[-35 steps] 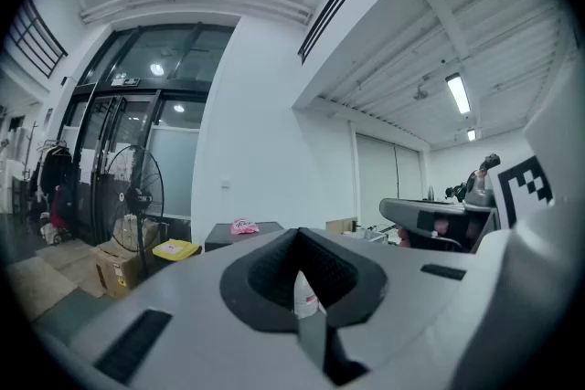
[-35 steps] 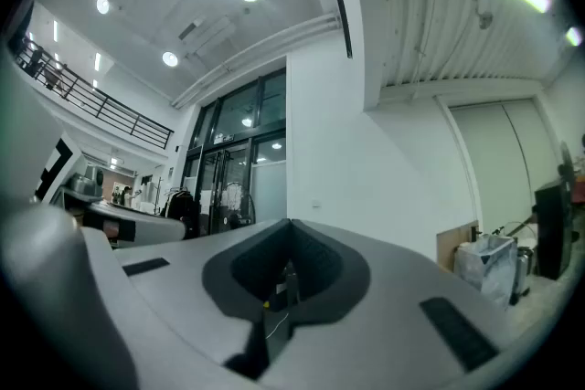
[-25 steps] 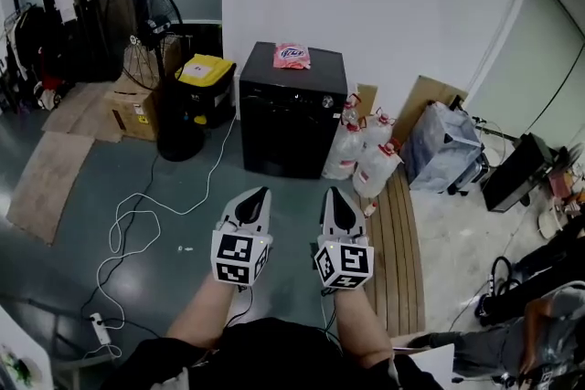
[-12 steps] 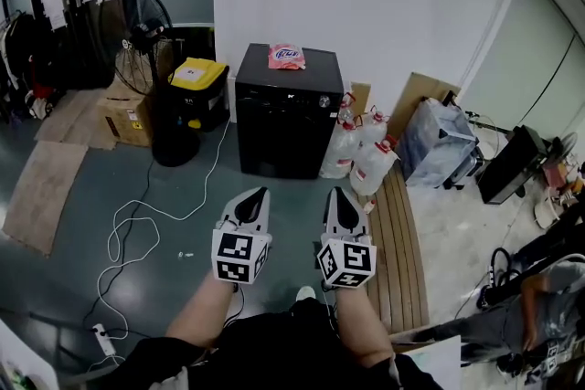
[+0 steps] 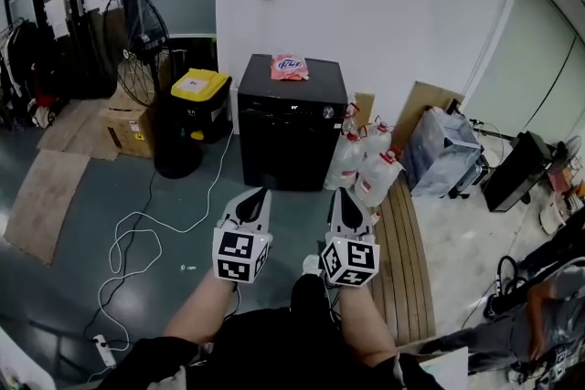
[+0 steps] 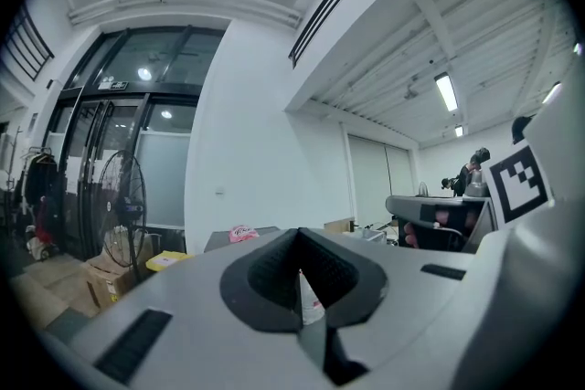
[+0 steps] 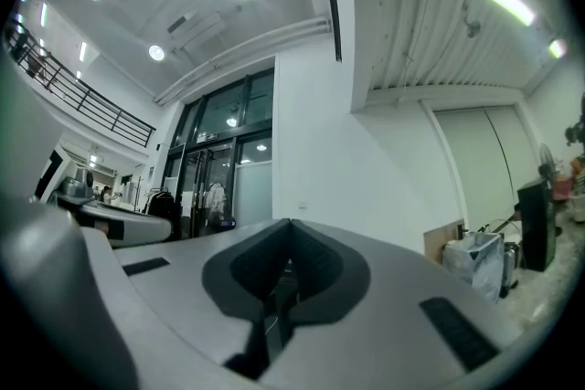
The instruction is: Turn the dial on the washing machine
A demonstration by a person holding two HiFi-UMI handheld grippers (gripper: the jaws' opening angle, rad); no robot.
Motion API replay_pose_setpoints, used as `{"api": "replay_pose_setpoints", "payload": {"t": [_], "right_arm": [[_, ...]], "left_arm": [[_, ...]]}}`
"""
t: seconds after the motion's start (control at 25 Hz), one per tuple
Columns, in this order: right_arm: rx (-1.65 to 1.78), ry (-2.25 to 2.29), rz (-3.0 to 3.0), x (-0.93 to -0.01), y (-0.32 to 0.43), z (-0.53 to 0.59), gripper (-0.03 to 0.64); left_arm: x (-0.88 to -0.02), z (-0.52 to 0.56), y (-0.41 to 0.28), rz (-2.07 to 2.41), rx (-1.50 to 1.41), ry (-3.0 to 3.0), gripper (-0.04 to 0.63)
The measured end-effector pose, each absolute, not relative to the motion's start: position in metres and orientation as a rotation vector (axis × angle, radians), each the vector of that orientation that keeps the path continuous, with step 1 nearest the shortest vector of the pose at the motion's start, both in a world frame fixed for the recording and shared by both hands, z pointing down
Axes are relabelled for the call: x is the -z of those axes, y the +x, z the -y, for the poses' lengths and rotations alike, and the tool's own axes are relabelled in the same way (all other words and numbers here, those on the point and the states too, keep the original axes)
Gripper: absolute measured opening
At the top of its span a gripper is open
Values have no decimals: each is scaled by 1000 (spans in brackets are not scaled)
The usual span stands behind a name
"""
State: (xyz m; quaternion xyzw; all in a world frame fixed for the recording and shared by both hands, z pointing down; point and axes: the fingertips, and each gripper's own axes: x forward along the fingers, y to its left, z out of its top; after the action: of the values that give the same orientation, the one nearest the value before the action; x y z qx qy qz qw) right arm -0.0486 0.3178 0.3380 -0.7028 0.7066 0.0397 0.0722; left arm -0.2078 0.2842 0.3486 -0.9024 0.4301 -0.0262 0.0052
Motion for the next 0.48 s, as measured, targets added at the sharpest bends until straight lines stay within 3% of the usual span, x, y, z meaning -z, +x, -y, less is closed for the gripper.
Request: {"api": "replay_pose_setpoints", "payload": {"t": [0.48], "right_arm": [[-103, -2086, -2178, -361, 14, -184, 1]], "left_arm": [[-365, -161, -141, -1389, 94, -2827, 8]]}}
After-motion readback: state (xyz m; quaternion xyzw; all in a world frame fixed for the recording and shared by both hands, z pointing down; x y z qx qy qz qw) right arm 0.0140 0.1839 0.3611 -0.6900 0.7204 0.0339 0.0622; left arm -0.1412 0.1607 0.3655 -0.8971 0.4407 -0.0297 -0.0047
